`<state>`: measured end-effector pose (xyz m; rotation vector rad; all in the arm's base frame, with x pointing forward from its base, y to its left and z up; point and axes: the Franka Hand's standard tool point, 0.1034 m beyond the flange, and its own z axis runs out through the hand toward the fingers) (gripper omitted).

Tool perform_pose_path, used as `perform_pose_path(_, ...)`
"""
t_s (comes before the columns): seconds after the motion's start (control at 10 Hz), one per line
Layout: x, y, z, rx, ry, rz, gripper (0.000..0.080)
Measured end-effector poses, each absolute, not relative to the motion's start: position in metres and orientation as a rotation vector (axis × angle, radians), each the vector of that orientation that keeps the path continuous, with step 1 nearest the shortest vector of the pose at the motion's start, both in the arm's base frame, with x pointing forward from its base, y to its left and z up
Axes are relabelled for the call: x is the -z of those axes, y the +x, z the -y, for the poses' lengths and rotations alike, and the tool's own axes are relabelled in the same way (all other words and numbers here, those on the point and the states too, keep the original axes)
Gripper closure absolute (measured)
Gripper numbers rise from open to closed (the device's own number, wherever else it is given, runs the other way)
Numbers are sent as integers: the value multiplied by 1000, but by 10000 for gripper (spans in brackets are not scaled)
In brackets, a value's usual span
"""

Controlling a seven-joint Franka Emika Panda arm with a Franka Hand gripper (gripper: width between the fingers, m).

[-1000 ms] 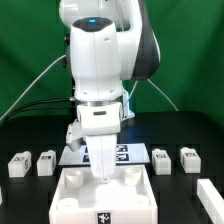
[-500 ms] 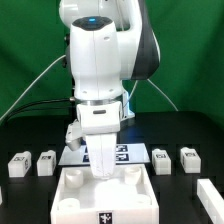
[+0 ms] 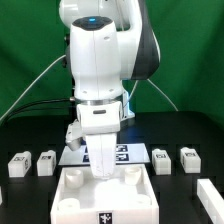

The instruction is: Assemble one leg

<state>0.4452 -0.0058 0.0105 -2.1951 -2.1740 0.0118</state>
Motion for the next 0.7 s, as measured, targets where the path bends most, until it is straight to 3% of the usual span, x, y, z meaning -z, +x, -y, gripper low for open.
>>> perform_pose_path(0.4,-17,483,-43,49,-2216,2167,741)
perform_pose_path(0.7,-9,496,-62,36,-2188,2160,741)
